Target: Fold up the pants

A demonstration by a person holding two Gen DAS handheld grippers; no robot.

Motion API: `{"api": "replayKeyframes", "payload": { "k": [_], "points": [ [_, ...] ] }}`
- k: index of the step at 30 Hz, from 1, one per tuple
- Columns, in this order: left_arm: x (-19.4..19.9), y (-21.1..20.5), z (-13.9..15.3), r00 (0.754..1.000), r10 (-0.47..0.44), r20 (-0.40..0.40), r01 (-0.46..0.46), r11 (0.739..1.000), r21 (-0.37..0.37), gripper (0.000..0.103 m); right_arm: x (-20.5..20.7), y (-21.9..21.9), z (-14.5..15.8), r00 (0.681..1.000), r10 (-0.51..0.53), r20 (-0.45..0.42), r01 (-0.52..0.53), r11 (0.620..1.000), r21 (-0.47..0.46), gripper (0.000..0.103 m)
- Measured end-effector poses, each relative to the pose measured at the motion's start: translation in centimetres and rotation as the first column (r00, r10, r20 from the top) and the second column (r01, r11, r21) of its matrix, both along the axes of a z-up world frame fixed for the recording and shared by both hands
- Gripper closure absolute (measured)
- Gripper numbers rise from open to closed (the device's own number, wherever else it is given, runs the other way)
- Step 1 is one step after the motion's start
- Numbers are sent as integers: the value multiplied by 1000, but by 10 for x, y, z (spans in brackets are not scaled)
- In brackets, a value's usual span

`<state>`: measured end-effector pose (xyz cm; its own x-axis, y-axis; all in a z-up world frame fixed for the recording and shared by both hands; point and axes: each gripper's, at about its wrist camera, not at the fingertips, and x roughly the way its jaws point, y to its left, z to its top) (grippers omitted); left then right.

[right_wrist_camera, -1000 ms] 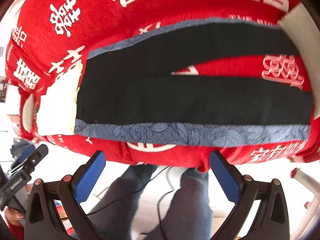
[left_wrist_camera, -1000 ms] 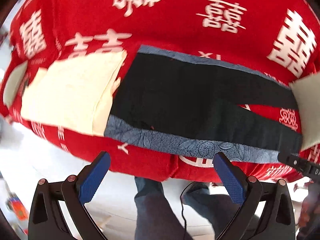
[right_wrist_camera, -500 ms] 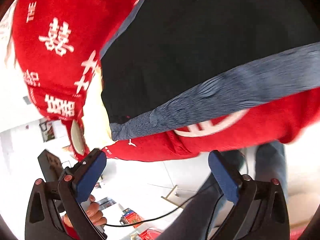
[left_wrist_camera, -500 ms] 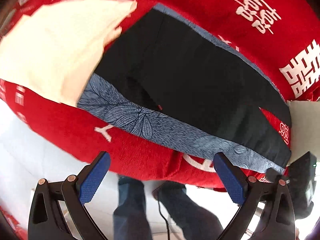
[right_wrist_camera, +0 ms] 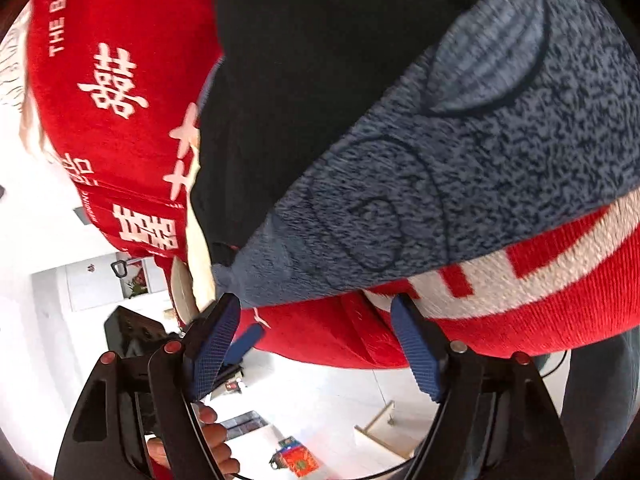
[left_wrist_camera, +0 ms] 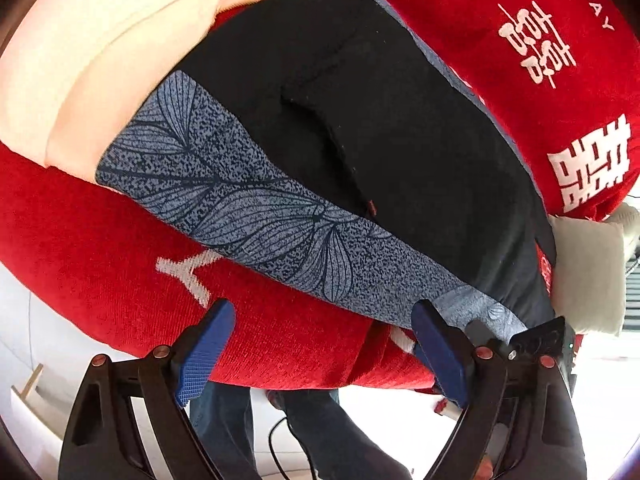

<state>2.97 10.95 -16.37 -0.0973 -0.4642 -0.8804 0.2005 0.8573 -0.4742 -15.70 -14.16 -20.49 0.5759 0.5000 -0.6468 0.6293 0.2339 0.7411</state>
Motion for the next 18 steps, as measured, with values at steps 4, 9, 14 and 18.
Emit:
{"api": "replayKeyframes", "payload": {
  "k": [4,9,14,18],
  "points": [
    [1,2,-3,1000,3,-30,-4,999,-35,12,3,-9,3,994,-106,30,105,994,27,27],
    [4,0,-6,998,30,-52,-33,998,-55,12,9,-19,-10,976,-218,26,211,962,176,88],
    [18,1,-2,986,125,-114,-142,977,-157,12,24,-26,36,970,-184,159,157,973,169,88],
    [34,-8,6,980,173,-100,-191,961,-201,12,35,-28,51,968,-153,198,123,980,158,88]
  ]
}}
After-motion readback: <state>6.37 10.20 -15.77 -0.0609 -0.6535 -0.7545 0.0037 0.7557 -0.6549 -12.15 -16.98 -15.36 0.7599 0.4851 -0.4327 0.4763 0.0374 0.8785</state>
